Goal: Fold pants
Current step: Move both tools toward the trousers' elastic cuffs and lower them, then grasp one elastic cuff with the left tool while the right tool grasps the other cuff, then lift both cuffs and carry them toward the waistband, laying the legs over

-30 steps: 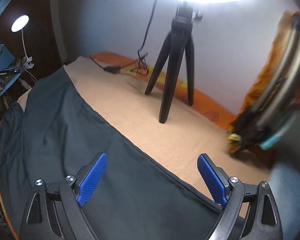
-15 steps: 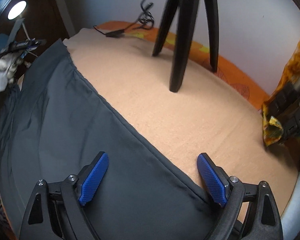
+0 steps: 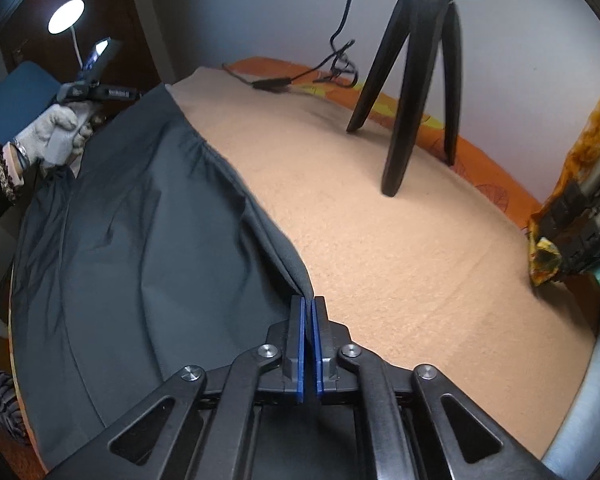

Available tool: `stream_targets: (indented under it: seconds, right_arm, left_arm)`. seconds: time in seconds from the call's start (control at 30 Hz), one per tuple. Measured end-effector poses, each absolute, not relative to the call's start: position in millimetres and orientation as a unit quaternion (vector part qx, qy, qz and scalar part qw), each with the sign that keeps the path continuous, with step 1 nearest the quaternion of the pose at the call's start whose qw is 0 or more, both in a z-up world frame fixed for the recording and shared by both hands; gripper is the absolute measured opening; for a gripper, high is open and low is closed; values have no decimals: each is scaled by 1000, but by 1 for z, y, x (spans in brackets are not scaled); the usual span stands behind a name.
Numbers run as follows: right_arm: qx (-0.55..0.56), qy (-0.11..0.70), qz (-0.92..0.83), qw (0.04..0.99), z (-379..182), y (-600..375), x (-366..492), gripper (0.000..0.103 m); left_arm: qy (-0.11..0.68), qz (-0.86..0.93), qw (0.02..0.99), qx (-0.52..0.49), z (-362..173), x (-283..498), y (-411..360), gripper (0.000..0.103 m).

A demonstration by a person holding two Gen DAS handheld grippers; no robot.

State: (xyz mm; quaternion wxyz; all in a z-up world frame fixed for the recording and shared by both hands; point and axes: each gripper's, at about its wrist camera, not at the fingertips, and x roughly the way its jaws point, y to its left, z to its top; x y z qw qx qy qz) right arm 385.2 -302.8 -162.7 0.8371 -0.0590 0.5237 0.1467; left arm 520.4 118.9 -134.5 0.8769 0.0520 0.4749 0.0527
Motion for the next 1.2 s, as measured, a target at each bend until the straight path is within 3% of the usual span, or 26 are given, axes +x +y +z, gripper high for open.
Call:
stream_targets:
  seconds: [0.17, 0.23, 0.3, 0.73, 1.2]
  right_arm:
    - [-60, 520, 141, 840, -155, -302, 385, 0]
    - [-64, 519, 139, 841, -154, -298, 384, 0]
    - [-65, 517, 136, 842, -152, -298, 382, 0]
    - [-53, 478, 96, 871, -123, -302, 370, 0]
    - [-83, 424, 122, 893, -49, -246, 273, 0]
  left_arm:
    - [469, 58, 877, 79, -143, 520, 111, 82]
    - [464, 44, 882, 70, -143, 519, 110, 40]
    - [461, 41, 884, 69, -143, 518, 109, 23]
    - [402, 43, 915, 10, -100, 496, 149, 17]
    - [314, 25, 947, -52, -42, 384, 208, 17]
